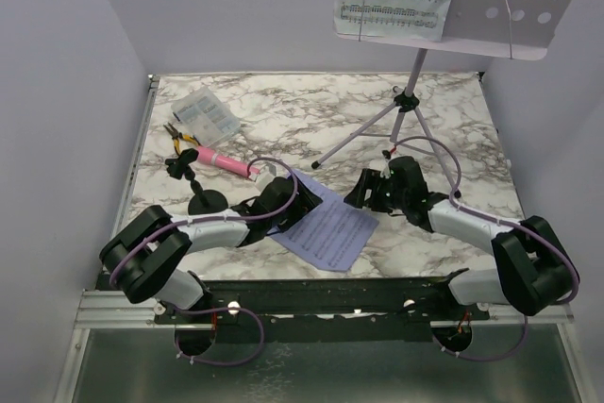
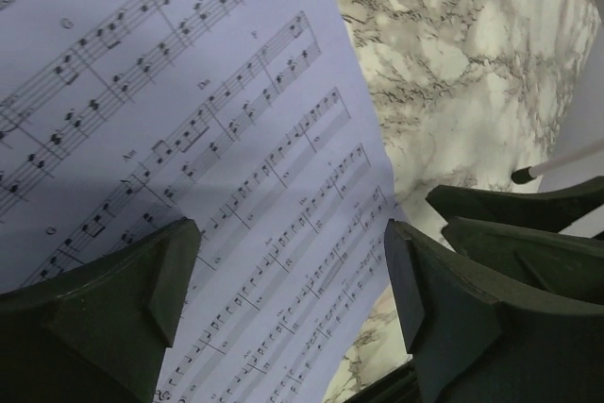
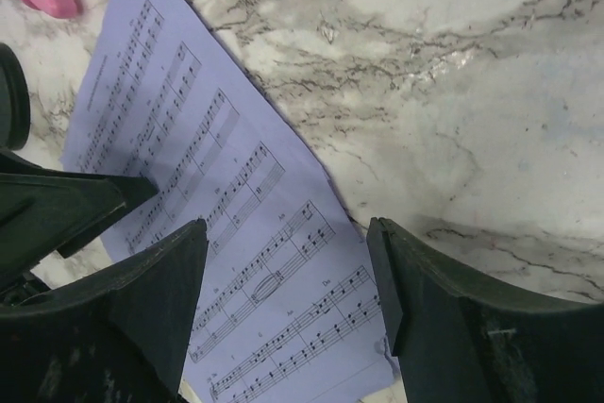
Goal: Set up the instrument practice props
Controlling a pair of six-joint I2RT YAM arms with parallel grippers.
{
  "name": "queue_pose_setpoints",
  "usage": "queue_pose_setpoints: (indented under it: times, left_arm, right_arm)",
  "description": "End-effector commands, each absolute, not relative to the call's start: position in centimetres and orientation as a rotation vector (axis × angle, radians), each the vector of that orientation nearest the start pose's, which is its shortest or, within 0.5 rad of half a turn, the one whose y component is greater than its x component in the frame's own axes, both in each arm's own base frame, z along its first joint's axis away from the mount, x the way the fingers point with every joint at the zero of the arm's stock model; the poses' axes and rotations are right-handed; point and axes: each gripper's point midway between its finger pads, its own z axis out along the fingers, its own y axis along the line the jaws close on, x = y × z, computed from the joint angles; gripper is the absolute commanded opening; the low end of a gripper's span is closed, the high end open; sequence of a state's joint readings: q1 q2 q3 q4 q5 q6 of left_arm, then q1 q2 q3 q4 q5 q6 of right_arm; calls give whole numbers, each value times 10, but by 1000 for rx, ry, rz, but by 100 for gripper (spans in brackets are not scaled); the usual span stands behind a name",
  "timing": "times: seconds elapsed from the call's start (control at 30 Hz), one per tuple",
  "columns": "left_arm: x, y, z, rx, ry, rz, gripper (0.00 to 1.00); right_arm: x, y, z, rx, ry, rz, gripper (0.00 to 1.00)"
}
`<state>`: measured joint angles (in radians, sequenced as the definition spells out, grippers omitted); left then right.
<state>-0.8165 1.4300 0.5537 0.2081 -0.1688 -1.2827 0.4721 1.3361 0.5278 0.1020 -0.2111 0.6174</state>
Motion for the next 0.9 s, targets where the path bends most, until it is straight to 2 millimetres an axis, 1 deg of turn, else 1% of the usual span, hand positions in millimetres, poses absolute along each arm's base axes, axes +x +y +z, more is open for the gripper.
queue_pose_setpoints:
  times: [0.0, 0.07, 0.17, 0.3, 0.53, 0.73, 0.8, 0.87]
  left_arm:
    - [249, -278, 39, -769, 2356, -888, 88]
    - [249, -275, 32, -786, 2365, -861, 90]
    - [246, -274, 24, -809, 2391, -842, 90]
    - [247, -277, 21, -807, 2403, -839, 90]
    - [247, -279, 22, -812, 2408, -855, 90]
    - [245, -283, 20, -815, 2430, -868, 90]
    - [244, -285, 20, -811, 2443, -879, 89]
    - [244, -286, 18, -815, 2448, -876, 89]
  right_arm:
    - [276, 204, 56, -2, 2387, 768, 75]
    - [277, 207, 57, -33, 2387, 786, 74]
    - [276, 212, 54, -65, 2405, 804, 73]
    - [278, 209, 41, -71, 2453, 761, 70]
    - [281, 201, 29, -107, 2479, 679, 70]
    - [289, 187, 27, -118, 2494, 545, 82]
    - [291, 189, 25, -127, 2506, 546, 82]
    - [287, 197, 18, -151, 2533, 599, 81]
